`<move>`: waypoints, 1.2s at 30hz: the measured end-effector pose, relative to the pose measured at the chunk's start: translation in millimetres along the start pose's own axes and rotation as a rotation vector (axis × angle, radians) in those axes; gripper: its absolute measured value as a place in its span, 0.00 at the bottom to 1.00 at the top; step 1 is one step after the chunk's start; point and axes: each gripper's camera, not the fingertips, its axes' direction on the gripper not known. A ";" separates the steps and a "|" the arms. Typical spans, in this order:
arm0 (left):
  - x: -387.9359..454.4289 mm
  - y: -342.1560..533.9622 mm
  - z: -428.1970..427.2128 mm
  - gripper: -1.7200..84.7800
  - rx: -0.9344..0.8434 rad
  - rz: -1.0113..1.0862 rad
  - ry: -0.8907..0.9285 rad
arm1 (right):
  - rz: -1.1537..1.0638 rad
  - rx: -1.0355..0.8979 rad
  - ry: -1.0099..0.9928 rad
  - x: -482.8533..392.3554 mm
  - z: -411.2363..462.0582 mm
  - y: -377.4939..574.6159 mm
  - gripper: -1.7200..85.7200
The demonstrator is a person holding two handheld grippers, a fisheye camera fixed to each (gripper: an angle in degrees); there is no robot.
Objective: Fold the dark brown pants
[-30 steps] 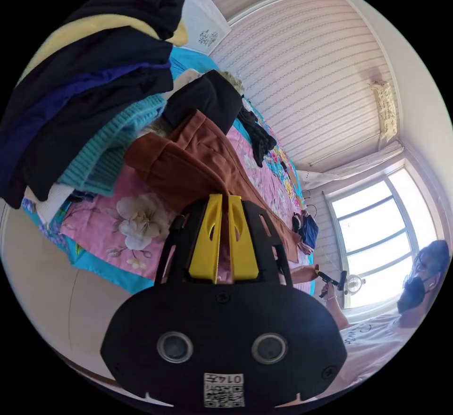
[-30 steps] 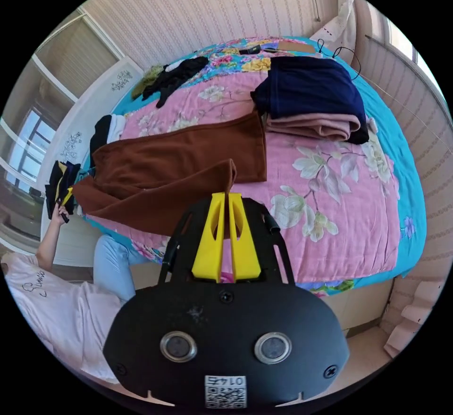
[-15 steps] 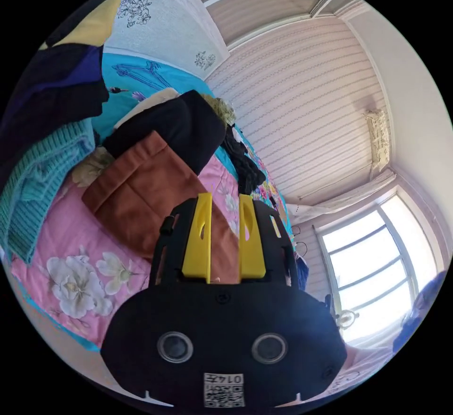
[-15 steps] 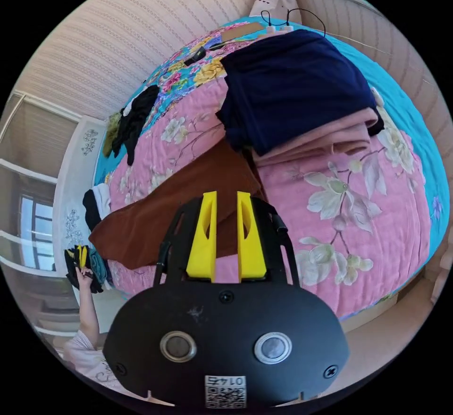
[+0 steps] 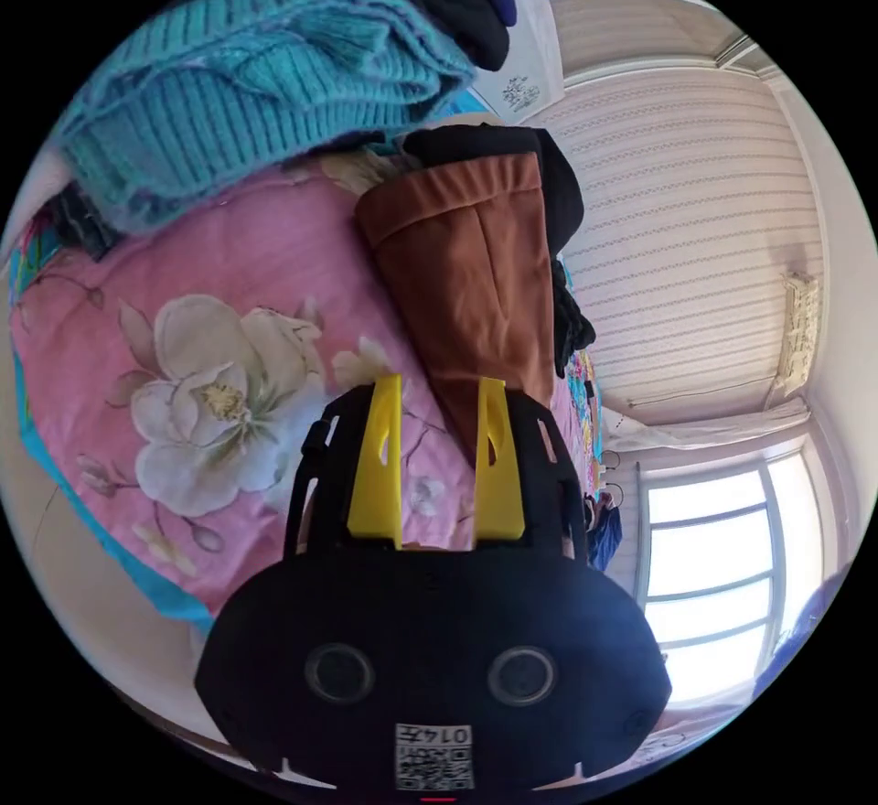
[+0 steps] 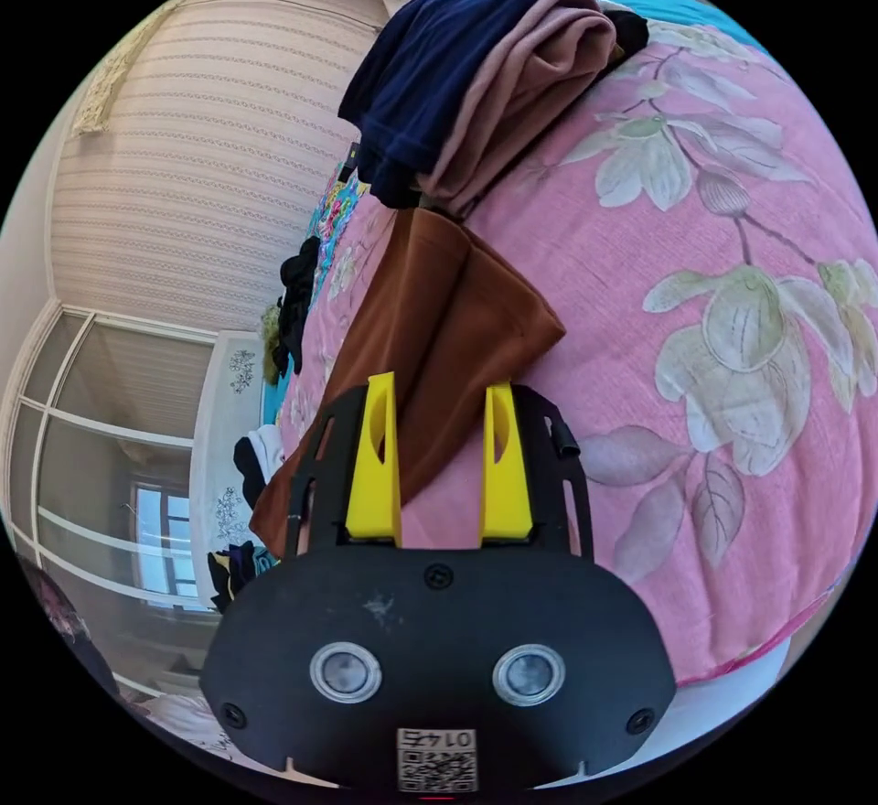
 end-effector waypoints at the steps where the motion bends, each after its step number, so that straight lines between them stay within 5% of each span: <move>1: 2.7 -1.4 4.8 0.15 -0.001 0.004 0.009 | 0.001 0.002 -0.011 -0.3 1.9 -2.8 0.16; 7: 15.9 -8.8 48.0 0.14 0.018 -0.014 0.015 | -0.051 -0.007 -0.091 -15.4 26.1 -29.1 0.13; 13: 23.2 -0.4 67.9 0.02 0.010 -0.049 0.048 | -0.136 -0.022 -0.077 -23.8 14.9 -39.1 0.03; 21: 80.3 42.2 2.8 0.01 0.034 0.299 0.222 | -0.312 0.077 -0.344 3.2 -83.6 -14.2 0.02; 25: 78.9 100.7 -27.7 0.01 0.028 0.410 0.171 | -0.281 0.062 -0.324 52.7 -130.0 17.2 0.02; 29: 7.5 158.5 7.7 0.01 -0.175 0.166 -0.074 | -0.069 -0.091 -0.094 136.4 -138.6 60.2 0.02; 31: -38.9 183.9 28.3 0.01 -0.269 -0.115 -0.011 | -0.011 -0.126 0.028 160.3 -133.6 77.8 0.02; 33: -64.1 218.5 28.1 0.01 -0.181 -0.347 0.178 | 0.004 -0.049 0.000 177.9 -143.4 94.7 0.02; 36: -40.5 242.3 16.2 0.01 -0.139 -0.216 0.135 | 0.044 0.016 -0.052 200.5 -162.4 108.7 0.02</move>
